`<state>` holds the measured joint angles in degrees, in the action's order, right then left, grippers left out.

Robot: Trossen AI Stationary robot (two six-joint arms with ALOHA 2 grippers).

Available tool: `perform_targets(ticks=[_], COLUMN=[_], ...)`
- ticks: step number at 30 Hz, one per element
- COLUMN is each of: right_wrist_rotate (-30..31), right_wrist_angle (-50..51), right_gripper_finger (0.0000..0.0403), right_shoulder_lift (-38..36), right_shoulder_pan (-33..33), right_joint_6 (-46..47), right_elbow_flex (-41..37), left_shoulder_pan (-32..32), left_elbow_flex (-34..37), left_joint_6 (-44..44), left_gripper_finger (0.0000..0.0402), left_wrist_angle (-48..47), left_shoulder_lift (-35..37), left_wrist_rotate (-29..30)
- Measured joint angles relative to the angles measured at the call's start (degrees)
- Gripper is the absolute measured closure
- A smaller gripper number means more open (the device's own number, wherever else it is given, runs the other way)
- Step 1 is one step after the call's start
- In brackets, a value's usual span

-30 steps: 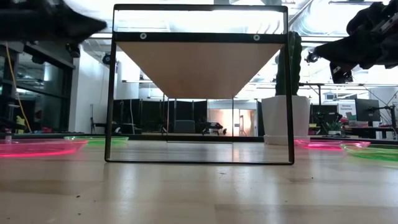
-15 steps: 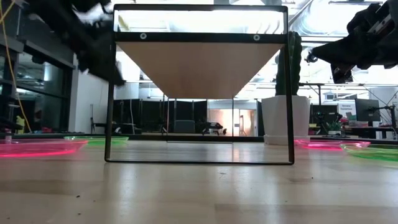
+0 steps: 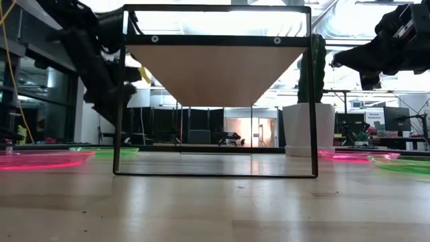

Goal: Place and stack plates onto a shelf
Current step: Put the green plate on the shelf

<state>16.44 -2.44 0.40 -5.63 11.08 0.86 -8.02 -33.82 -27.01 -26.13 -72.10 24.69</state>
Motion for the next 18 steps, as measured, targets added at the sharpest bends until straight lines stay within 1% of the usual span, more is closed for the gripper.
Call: perform_targets(ticks=[9, 18], right_wrist_rotate=[0.05, 0.09], right_wrist_angle=[0.0, 0.01], right_gripper_finger=[0.0402, 0.0402], right_shoulder_lift=[0.0, 0.0], right_shoulder_pan=[0.0, 0.0], right_joint_6=[-0.03, -1.03], right_elbow_flex=[0.0, 0.0], left_shoulder_pan=[-3.71, -5.85], left_elbow_flex=[0.0, 0.0], left_joint_6=[-3.81, -2.45], left_gripper_finger=[0.0259, 0.0259], left_wrist_angle=[0.06, 1.38], left_shoulder_lift=[-5.94, -9.79], left_wrist_rotate=[1.37, 1.06])
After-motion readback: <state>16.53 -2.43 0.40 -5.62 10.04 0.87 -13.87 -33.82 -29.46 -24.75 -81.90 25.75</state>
